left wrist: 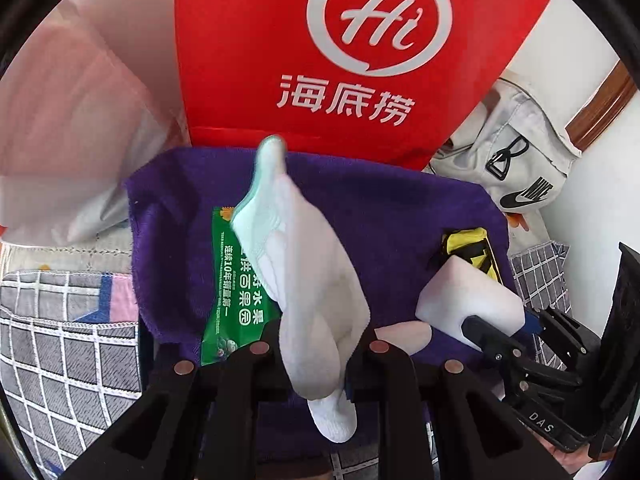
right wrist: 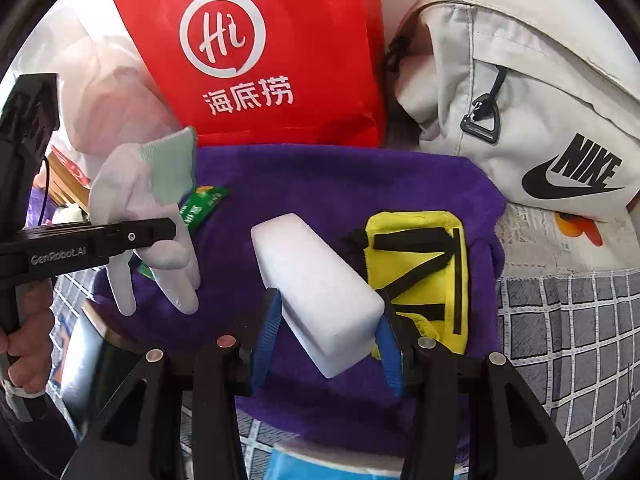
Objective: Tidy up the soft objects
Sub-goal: 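Carry the glove with the left tool while the right tool sets the block on the towel, then release the glove onto the purple towel with the left tool and withdraw both tools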
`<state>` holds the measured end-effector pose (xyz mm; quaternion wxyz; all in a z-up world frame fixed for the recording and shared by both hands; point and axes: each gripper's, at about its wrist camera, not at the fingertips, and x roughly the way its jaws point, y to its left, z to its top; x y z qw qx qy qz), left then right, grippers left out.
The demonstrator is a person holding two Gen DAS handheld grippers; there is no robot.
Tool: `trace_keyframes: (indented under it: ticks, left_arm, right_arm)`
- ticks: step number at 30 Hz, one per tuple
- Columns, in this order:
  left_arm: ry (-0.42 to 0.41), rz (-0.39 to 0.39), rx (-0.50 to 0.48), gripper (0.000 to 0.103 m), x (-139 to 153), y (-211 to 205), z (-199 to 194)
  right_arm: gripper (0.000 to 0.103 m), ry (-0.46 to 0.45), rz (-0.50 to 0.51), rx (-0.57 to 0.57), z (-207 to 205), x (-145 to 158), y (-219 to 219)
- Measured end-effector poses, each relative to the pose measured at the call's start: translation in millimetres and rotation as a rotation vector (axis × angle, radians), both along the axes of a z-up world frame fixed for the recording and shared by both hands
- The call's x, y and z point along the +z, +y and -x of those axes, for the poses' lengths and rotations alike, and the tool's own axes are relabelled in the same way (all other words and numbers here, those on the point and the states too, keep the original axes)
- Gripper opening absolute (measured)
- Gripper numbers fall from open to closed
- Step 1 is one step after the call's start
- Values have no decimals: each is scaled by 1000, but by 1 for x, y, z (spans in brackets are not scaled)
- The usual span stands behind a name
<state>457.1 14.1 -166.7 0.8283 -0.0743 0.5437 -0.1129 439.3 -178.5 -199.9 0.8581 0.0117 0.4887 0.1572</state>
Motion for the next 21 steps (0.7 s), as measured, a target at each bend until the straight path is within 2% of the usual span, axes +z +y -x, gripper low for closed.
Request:
trace_keyframes:
  ticks: [6, 9, 12, 14, 17, 21]
  left_arm:
    - [25, 19, -4, 18, -12, 0, -4]
    - [46, 52, 0, 25, -18, 0, -8]
    - [54, 67, 7, 35, -22, 0, -10]
    - [46, 75, 9, 52, -20, -1, -10]
    - [16, 66, 6, 67, -15, 0, -8]
    - [-14, 44, 29, 75, -8, 4, -7]
  right_arm:
    - [48, 11, 23, 18, -5, -8, 7]
    - [59, 21, 2, 21, -6, -8, 6]
    - [66, 14, 1, 23, -5, -6, 4]
    - [69, -5, 11, 17, -2, -2, 2]
    - [72, -31, 5, 14, 1, 5, 0]
    - [72, -56, -12, 9, 5, 15, -8]
